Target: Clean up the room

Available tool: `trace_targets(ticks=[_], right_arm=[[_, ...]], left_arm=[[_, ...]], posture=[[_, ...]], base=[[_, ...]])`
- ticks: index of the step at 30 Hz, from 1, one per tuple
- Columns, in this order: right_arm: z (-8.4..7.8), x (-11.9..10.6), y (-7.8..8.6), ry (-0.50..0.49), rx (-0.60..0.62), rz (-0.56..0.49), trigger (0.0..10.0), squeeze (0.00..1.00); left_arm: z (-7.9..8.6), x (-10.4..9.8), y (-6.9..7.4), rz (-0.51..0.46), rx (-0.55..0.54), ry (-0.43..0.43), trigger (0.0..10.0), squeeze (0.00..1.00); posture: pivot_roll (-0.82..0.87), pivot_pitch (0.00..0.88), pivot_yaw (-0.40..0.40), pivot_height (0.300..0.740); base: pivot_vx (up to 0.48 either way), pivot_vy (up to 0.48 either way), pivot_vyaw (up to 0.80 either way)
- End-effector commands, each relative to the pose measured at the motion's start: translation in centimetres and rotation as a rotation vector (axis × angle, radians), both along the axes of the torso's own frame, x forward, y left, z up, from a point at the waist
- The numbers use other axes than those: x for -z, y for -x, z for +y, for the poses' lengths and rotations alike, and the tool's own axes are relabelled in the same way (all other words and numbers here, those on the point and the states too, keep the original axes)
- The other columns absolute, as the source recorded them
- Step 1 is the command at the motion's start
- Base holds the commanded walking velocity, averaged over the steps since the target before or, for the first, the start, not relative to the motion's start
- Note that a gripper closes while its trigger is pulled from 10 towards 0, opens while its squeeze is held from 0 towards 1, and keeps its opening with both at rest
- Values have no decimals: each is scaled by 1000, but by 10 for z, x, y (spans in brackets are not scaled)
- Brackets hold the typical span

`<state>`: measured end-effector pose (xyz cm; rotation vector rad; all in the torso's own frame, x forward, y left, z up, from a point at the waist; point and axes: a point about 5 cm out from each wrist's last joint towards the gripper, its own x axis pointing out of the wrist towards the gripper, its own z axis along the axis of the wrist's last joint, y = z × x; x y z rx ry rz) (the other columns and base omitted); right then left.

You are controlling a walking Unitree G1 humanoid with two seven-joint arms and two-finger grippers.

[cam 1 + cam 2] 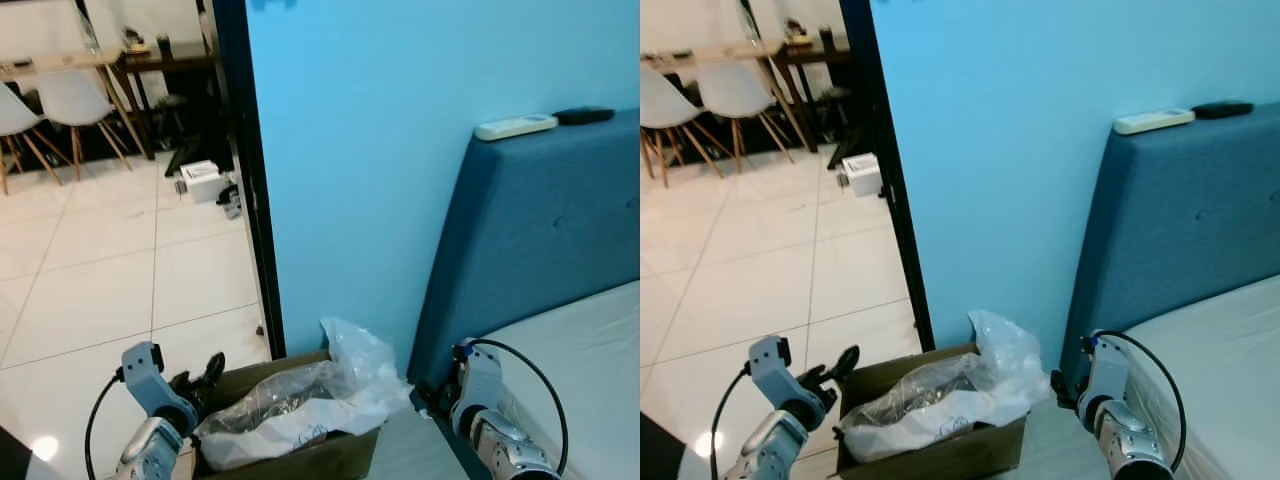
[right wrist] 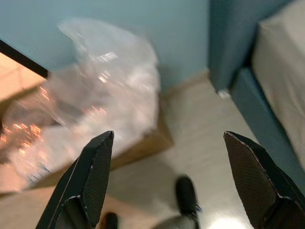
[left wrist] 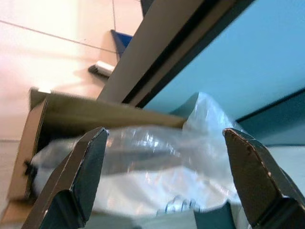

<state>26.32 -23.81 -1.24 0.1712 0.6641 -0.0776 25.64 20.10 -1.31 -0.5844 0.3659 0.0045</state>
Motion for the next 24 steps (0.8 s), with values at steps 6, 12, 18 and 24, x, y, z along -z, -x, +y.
trace_targets(ticks=[6, 12, 18, 24], right_arm=[[-12, 17, 18, 116, 53, 119, 10000, 0], [-13, 29, 31, 143, 73, 190, 10000, 0], [-18, 33, 38, 159, 110, 225, 10000, 0], [-16, 39, 46, 169, 106, 266, 10000, 0]], left_arm=[[2, 34, 31, 210, -4, -47, 10000, 0], [-3, 51, 49, 348, 15, -79, 10000, 0], [-12, 60, 60, 438, 22, -85, 10000, 0], [-17, 68, 70, 513, 38, -109, 10000, 0]], posture=[[-90, 17, -10, 704], [-90, 13, -11, 704], [-92, 5, -13, 704], [-95, 2, -13, 704]], base=[[-480, 0, 0], [-480, 0, 0], [-480, 0, 0], [-480, 0, 0]])
